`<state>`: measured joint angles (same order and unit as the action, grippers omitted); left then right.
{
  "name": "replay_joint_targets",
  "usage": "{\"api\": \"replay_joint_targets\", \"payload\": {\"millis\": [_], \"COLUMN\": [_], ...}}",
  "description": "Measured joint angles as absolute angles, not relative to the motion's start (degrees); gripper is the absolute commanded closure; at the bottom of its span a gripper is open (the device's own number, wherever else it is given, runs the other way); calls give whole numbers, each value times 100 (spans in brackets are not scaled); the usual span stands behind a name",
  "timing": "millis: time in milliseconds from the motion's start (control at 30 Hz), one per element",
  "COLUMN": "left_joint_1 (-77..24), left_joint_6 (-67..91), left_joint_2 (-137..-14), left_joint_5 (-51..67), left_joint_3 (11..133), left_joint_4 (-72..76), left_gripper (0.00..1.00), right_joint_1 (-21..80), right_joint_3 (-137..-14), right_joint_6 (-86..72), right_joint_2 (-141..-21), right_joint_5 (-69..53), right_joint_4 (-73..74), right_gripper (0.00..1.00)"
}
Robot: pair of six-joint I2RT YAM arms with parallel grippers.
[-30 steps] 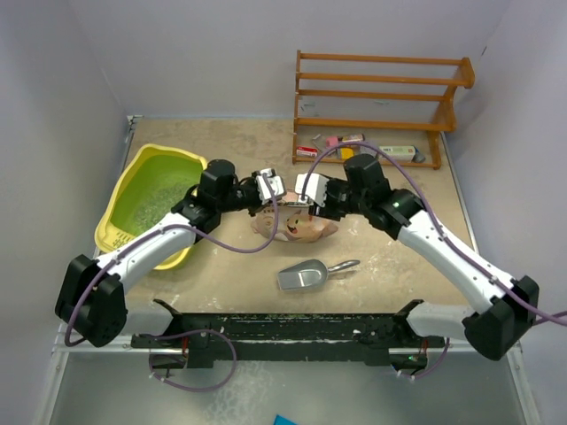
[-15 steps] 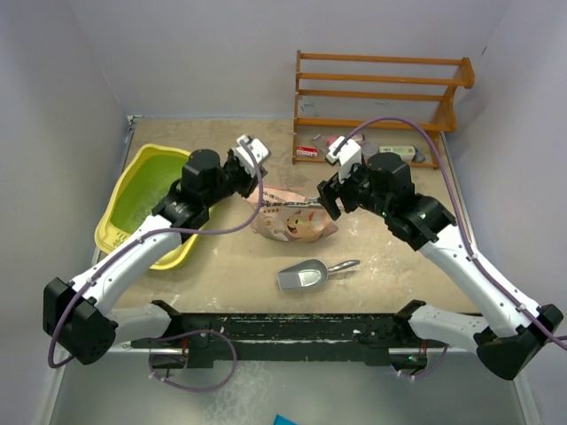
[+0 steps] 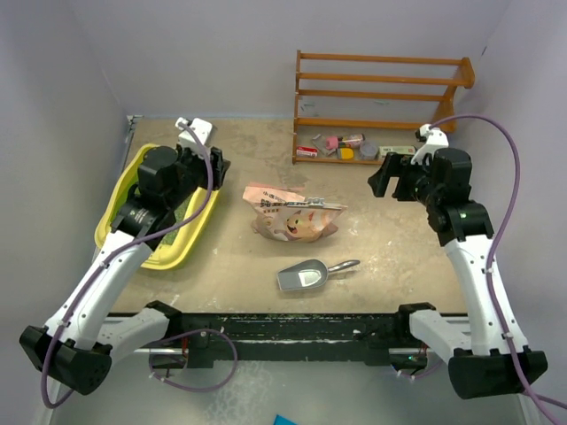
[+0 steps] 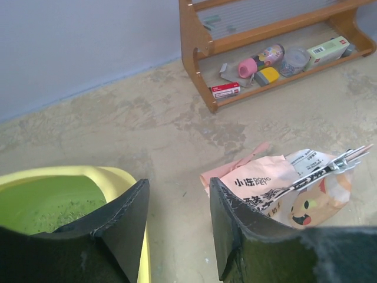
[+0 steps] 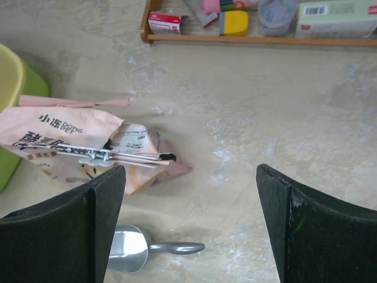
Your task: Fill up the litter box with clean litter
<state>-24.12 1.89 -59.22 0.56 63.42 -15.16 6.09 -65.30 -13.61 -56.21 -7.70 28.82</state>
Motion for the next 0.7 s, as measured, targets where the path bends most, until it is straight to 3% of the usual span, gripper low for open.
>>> {"api": "replay_joint_targets", "payload": {"millis": [300, 700], "left_joint_1": [-1389, -1192], "left_joint_6": [652, 1146], "left_joint_2": [-5913, -5795], "left_joint_5": [781, 1389], "left_joint_3": [5830, 5535], "left_joint_4": [-1911, -1868], "left_gripper": [43, 40], "right_joint_1": [-423, -484], "right_joint_3": [-6104, -5242], "right_joint_6": [-2335, -3326], "right_joint_2": [-5784, -4991], "right_joint_5": [-1737, -2078], "right_joint_4": [2840, 2156], "right_gripper": [7, 6]}}
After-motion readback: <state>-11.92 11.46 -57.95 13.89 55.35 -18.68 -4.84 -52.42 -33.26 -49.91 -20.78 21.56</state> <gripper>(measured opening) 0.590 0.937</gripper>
